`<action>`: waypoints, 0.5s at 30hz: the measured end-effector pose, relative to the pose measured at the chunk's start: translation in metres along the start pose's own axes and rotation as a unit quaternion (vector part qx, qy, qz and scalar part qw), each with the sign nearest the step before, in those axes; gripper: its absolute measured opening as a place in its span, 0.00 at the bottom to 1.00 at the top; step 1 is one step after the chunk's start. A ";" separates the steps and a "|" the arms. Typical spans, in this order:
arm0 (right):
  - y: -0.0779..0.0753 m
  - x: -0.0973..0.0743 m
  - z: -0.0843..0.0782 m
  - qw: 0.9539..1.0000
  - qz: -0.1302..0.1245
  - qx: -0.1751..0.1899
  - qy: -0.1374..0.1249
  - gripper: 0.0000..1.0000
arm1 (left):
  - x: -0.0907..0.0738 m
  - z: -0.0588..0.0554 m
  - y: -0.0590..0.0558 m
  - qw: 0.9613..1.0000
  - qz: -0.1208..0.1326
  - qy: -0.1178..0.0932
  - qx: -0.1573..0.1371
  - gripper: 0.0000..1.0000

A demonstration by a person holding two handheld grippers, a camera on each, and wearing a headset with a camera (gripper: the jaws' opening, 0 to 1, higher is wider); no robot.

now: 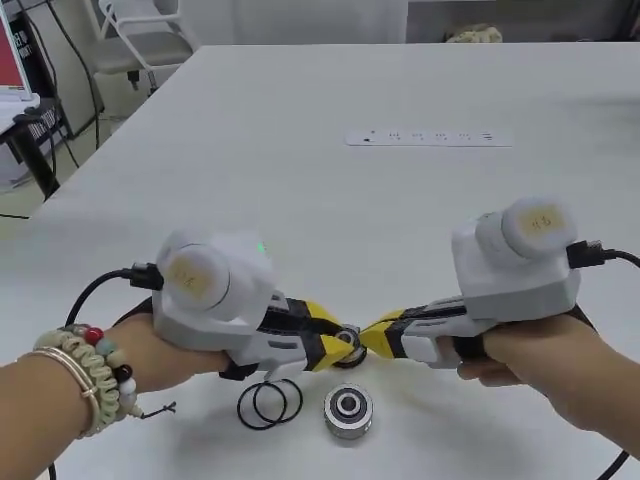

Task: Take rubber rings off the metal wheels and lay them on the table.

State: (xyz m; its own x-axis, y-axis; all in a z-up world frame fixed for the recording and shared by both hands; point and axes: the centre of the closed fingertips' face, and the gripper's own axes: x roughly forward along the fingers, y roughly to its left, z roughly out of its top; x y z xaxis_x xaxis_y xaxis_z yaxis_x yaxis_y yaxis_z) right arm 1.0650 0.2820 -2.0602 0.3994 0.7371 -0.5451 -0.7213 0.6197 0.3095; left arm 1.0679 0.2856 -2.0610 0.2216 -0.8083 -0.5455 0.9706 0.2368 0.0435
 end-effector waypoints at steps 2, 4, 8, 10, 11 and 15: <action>0.000 0.000 0.000 1.000 0.000 -0.001 -0.001 0.00 | 0.000 0.000 0.000 1.000 -0.001 0.000 0.000 0.07; 0.002 0.000 0.001 1.000 0.000 -0.010 0.000 0.00 | 0.000 0.000 0.000 1.000 -0.002 -0.002 -0.003 0.07; 0.002 0.001 0.001 1.000 0.001 -0.016 0.001 0.00 | 0.000 0.000 0.001 1.000 -0.001 -0.002 -0.004 0.07; 0.003 0.001 0.002 1.000 0.002 -0.016 0.000 0.00 | 0.000 0.000 0.001 1.000 -0.001 -0.002 -0.004 0.07; 0.003 0.001 0.002 1.000 0.002 -0.017 0.000 0.00 | 0.000 0.000 0.001 1.000 -0.001 -0.002 -0.004 0.07; 0.006 0.003 0.004 1.000 0.009 -0.018 -0.004 0.00 | 0.000 0.000 0.001 1.000 -0.001 -0.002 -0.005 0.07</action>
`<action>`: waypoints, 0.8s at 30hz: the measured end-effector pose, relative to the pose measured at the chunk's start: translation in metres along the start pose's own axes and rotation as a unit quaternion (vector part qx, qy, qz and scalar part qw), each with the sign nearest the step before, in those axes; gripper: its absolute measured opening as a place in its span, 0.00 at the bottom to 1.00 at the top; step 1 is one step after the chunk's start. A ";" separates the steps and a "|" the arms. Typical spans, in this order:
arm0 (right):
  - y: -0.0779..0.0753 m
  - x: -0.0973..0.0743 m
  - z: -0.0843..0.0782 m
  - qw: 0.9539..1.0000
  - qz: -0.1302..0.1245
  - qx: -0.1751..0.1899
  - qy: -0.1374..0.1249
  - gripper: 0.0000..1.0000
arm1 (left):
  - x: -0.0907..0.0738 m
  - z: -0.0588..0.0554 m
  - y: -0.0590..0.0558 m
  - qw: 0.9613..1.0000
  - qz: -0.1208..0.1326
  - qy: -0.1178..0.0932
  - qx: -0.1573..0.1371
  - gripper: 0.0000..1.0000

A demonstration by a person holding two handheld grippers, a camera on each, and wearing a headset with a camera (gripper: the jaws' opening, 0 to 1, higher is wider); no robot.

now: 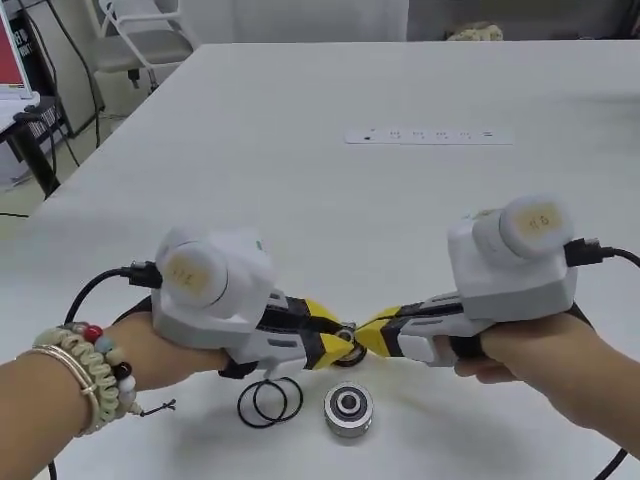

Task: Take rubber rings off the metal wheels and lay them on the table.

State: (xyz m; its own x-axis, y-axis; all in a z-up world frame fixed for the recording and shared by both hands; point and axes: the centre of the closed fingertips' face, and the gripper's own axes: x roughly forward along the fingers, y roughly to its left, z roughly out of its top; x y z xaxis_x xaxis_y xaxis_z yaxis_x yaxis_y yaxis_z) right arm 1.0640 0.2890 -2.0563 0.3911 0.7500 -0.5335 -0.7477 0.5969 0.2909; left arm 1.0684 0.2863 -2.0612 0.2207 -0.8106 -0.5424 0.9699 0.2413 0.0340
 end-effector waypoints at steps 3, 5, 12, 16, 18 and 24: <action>0.001 0.002 0.000 1.000 -0.001 -0.014 0.003 0.00 | 0.000 0.000 0.000 1.000 0.001 0.000 0.000 0.07; 0.001 0.001 0.001 1.000 0.002 -0.010 -0.001 0.00 | 0.000 0.000 0.000 1.000 0.001 0.000 -0.001 0.07; 0.004 0.003 0.006 1.000 0.005 -0.018 -0.007 0.00 | 0.000 0.000 0.000 1.000 0.003 -0.001 -0.002 0.08; 0.002 0.001 0.004 1.000 0.012 0.010 -0.011 0.00 | 0.000 0.000 0.000 1.000 0.005 0.000 -0.004 0.08; 0.002 0.000 0.003 1.000 0.009 0.013 -0.011 0.00 | 0.001 0.001 0.000 1.000 0.007 0.003 -0.007 0.08; 0.001 0.002 0.000 1.000 0.009 0.017 -0.008 0.00 | 0.001 0.001 0.000 1.000 0.005 0.012 -0.007 0.08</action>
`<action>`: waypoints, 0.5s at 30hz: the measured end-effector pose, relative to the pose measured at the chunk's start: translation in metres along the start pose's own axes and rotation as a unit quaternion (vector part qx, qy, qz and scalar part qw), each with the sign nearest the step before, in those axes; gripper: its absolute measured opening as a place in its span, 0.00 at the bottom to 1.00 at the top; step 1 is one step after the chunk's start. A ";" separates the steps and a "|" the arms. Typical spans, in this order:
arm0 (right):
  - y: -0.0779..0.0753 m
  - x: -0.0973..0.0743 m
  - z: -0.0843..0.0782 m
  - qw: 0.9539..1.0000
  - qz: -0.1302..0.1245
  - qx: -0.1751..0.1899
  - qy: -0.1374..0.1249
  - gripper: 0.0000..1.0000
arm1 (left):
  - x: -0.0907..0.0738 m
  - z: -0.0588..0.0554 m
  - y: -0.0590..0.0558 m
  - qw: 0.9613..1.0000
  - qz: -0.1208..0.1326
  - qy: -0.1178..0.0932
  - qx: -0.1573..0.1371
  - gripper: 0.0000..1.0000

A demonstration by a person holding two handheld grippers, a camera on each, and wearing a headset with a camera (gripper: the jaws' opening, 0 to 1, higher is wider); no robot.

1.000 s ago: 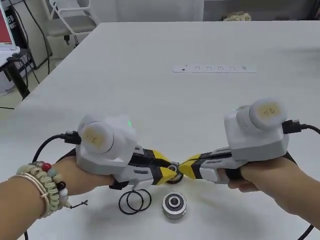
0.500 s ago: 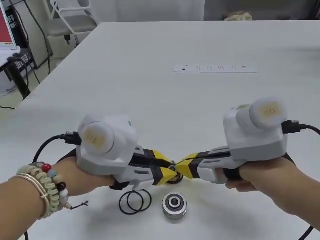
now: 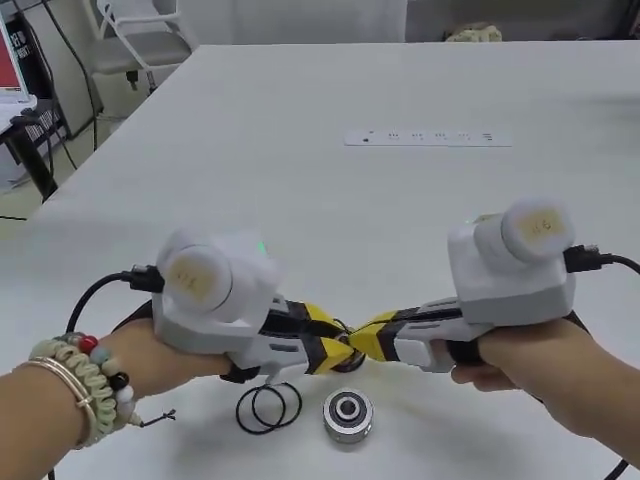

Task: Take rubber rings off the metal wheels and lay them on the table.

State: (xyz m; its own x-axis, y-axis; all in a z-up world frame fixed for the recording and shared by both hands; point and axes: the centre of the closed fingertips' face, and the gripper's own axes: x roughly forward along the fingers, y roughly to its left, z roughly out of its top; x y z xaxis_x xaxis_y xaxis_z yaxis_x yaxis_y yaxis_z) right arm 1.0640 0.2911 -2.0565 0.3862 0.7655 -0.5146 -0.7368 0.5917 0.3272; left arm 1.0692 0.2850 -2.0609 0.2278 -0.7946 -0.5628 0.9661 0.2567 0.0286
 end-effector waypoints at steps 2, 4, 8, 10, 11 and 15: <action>0.000 0.000 0.000 1.000 0.000 0.000 0.000 0.00 | 0.000 0.000 0.000 1.000 0.000 0.005 0.002 0.08; 0.000 0.000 0.000 1.000 0.000 0.001 0.000 0.00 | 0.000 0.000 0.000 1.000 0.000 0.007 0.002 0.08; -0.002 -0.001 0.000 1.000 0.000 0.004 -0.002 0.00 | -0.001 -0.001 0.000 1.000 -0.005 0.014 0.003 0.08; -0.002 -0.002 0.001 1.000 -0.001 0.006 -0.003 0.00 | -0.002 0.000 -0.002 1.000 -0.009 0.016 0.003 0.09; -0.003 -0.002 0.001 1.000 -0.001 0.007 -0.004 0.00 | -0.002 0.000 -0.003 1.000 -0.012 0.017 0.004 0.11; -0.004 -0.003 0.002 1.000 -0.003 0.010 -0.007 0.00 | -0.006 0.005 -0.007 0.999 -0.023 0.019 0.017 0.14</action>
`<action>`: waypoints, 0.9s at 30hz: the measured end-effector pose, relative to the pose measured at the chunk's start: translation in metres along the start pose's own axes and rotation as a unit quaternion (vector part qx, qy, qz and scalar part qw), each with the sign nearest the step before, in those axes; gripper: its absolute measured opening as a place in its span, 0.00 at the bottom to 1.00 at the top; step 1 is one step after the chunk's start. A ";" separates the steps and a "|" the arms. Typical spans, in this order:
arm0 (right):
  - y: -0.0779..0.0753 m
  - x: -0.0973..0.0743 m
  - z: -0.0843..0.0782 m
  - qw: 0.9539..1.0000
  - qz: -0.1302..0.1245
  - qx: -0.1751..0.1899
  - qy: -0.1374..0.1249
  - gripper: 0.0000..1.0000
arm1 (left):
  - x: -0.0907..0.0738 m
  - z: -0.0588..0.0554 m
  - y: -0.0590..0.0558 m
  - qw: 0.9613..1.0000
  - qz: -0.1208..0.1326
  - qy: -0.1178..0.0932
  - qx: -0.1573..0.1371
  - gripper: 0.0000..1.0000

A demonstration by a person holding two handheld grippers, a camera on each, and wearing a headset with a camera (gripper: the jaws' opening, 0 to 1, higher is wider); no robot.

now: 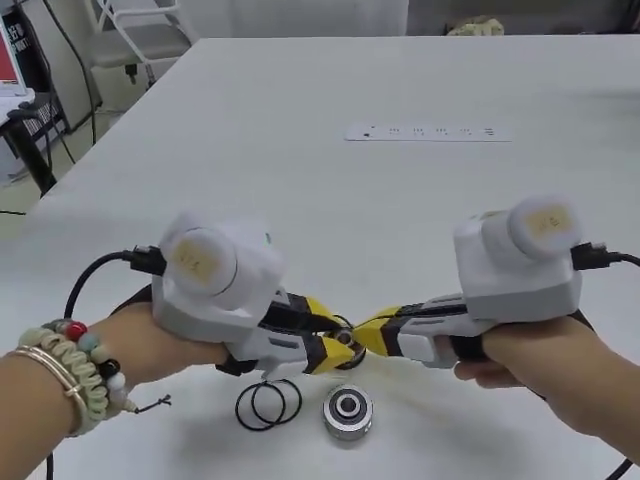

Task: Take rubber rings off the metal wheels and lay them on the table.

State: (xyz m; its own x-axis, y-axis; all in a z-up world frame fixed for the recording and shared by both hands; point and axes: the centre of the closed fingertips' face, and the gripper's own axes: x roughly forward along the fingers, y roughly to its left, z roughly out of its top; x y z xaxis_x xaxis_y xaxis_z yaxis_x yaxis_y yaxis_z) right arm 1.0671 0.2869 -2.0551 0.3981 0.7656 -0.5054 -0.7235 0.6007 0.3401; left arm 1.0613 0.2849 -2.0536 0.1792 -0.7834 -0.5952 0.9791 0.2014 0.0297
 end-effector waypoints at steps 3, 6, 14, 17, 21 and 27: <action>-0.002 -0.002 0.003 1.000 -0.003 0.004 -0.005 0.00 | -0.005 0.005 -0.002 1.000 -0.009 -0.004 -0.001 0.20; -0.004 -0.005 0.007 1.000 -0.006 0.009 -0.015 0.00 | -0.013 0.010 -0.003 1.000 -0.016 -0.005 0.006 0.25; -0.005 -0.010 0.019 0.999 -0.008 0.017 -0.036 0.00 | -0.047 0.025 -0.002 0.999 -0.024 0.000 0.028 0.44; -0.003 -0.011 0.023 0.999 -0.007 0.018 -0.042 0.00 | -0.064 0.031 -0.001 0.999 -0.018 -0.005 0.038 0.51; -0.001 -0.012 0.027 0.999 -0.003 0.017 -0.048 0.00 | -0.088 0.036 0.000 0.999 -0.003 -0.011 0.046 0.56; 0.007 -0.013 0.033 0.998 0.006 0.017 -0.054 0.00 | -0.117 0.037 -0.002 0.998 0.018 -0.018 0.056 0.60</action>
State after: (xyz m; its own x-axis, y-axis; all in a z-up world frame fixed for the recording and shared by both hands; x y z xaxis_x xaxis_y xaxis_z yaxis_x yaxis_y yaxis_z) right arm 1.0761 0.2891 -2.0199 0.4492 0.7927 -0.4122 -0.7101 0.5967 0.3738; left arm 1.0420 0.3543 -1.9542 0.2149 -0.7981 -0.5629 0.9764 0.1638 0.1406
